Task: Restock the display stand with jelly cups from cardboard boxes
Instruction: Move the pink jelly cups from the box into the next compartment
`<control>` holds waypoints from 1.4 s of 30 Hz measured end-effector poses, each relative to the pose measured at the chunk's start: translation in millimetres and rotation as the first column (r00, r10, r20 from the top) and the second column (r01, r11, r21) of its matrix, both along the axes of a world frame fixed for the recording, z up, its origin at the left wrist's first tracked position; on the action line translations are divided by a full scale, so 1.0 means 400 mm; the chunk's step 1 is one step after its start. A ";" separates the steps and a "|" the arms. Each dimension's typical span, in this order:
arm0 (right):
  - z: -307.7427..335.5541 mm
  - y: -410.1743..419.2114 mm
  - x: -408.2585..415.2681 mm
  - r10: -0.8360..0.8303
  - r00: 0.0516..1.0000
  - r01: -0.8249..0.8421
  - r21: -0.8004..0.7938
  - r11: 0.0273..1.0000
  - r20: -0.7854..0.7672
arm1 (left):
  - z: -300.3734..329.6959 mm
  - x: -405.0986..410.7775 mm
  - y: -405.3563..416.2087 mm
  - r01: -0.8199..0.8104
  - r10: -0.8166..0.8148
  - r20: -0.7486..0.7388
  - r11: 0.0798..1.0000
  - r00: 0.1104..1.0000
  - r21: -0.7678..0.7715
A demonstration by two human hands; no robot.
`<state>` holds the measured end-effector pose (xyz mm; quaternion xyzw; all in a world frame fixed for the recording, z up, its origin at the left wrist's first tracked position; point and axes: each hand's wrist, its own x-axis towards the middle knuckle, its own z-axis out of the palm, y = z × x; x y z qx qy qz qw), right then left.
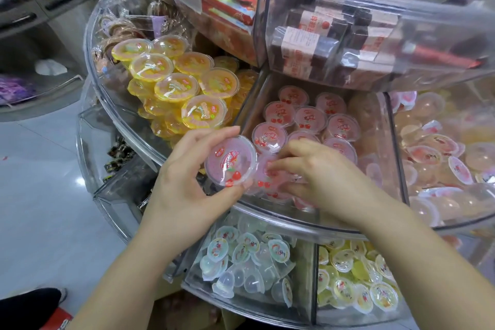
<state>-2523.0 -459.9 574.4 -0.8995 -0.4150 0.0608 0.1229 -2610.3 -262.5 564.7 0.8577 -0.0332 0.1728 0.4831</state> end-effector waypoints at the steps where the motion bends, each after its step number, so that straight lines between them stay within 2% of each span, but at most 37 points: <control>1: -0.008 0.007 -0.002 0.025 0.999 -0.025 0.011 1.000 0.021 | 0.002 0.003 -0.004 -0.002 0.002 0.006 1.000 1.000 0.009; 4: -0.028 0.029 -0.006 0.095 0.991 -0.101 0.057 0.993 0.099 | 0.006 0.006 -0.010 -0.008 0.007 0.023 1.000 1.000 0.013; 6: -0.035 0.043 -0.010 0.083 0.992 -0.092 0.088 0.992 0.100 | 0.007 0.006 -0.006 -0.014 0.014 0.026 1.000 1.000 0.014; 13: -0.013 0.012 -0.007 -0.017 0.998 0.028 0.188 0.982 -0.061 | 0.018 0.016 -0.012 -0.012 0.012 0.017 1.000 1.000 0.022; 17: 0.042 -0.071 -0.001 -0.106 0.981 0.152 0.311 0.938 -0.161 | 0.035 0.039 -0.052 0.088 -0.089 0.014 0.996 0.996 0.019; 20: 0.061 -0.103 -0.009 -0.086 0.968 0.159 0.314 0.936 -0.236 | 0.035 0.068 -0.094 0.170 -0.169 -0.018 0.982 0.985 0.082; 23: 0.048 -0.117 -0.008 -0.116 0.976 0.162 0.260 0.952 -0.185 | 0.025 0.096 -0.124 0.235 -0.222 -0.105 0.964 0.969 0.126; 28: 0.012 -0.144 -0.007 -0.246 0.966 0.256 0.171 0.952 -0.075 | -0.008 0.135 -0.131 0.310 -0.241 -0.237 0.896 0.941 0.319; 30: -0.005 -0.145 -0.014 -0.257 0.963 0.267 0.154 0.951 -0.078 | -0.018 0.147 -0.131 0.333 -0.223 -0.278 0.827 0.934 0.453; 32: -0.017 -0.144 -0.017 -0.255 0.962 0.268 0.167 0.949 -0.094 | -0.027 0.152 -0.132 0.331 -0.205 -0.278 0.767 0.938 0.550; 37: -0.025 -0.151 -0.016 -0.256 0.961 0.271 0.174 0.947 -0.103 | -0.030 0.149 -0.132 0.315 -0.194 -0.255 0.705 0.947 0.635; 39: -0.027 -0.152 -0.021 -0.261 0.960 0.275 0.176 0.945 -0.100 | -0.022 0.146 -0.127 0.349 -0.236 -0.258 0.675 0.937 0.650; 42: -0.033 -0.156 -0.031 -0.249 0.966 0.259 0.200 0.945 -0.072 | -0.011 0.141 -0.115 0.391 -0.326 -0.221 0.688 0.919 0.612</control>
